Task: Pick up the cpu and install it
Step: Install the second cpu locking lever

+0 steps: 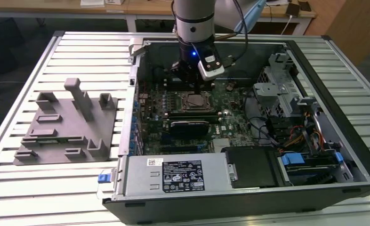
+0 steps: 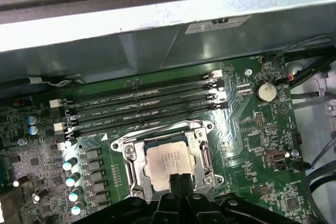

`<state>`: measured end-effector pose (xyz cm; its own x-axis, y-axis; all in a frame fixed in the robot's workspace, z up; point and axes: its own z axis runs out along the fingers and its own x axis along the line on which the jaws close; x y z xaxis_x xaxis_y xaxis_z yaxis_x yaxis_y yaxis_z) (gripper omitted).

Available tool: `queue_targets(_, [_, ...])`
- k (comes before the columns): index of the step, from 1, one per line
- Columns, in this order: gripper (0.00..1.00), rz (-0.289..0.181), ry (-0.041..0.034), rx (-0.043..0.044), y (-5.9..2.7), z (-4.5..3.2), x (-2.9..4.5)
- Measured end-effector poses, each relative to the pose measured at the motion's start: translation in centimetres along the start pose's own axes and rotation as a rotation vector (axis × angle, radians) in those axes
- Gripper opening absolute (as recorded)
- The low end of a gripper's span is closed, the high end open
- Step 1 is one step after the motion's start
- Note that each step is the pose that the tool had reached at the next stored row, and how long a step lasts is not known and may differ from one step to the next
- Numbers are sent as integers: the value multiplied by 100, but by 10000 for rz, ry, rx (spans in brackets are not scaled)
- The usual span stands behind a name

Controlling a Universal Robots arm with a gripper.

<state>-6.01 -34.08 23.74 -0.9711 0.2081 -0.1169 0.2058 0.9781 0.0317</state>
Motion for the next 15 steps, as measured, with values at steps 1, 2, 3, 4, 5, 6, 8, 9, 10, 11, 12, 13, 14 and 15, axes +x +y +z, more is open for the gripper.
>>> queue_targets(1, [11, 0, 0, 0, 0, 0, 1])
queue_targets(2, [11, -1, 0, -1, 0, 0, 1])
queue_targets(3, [11, -1, 0, -1, 0, 0, 1])
queue_targets(4, [11, -1, 0, -1, -2, 0, 1])
queue_targets(5, [11, -3, 1, -1, -7, 0, 0])
queue_targets(6, [11, -3, 0, -2, -13, 0, -1])
queue_targets(8, [11, -3, 1, -1, -35, 0, -6])
queue_targets(9, [11, -3, 1, -1, -48, 0, -9])
queue_targets(10, [11, -3, -1, -2, -61, 0, -12])
queue_targets(11, [11, -3, -1, -3, -76, 0, -15])
queue_targets(12, [11, -3, 0, -2, -91, 0, -18])
queue_targets(13, [11, -3, 0, -3, -105, 0, -21])
queue_targets(14, [11, -2, 0, -3, -119, 0, -24])
queue_targets(15, [11, -2, 0, -3, -134, -1, -27])
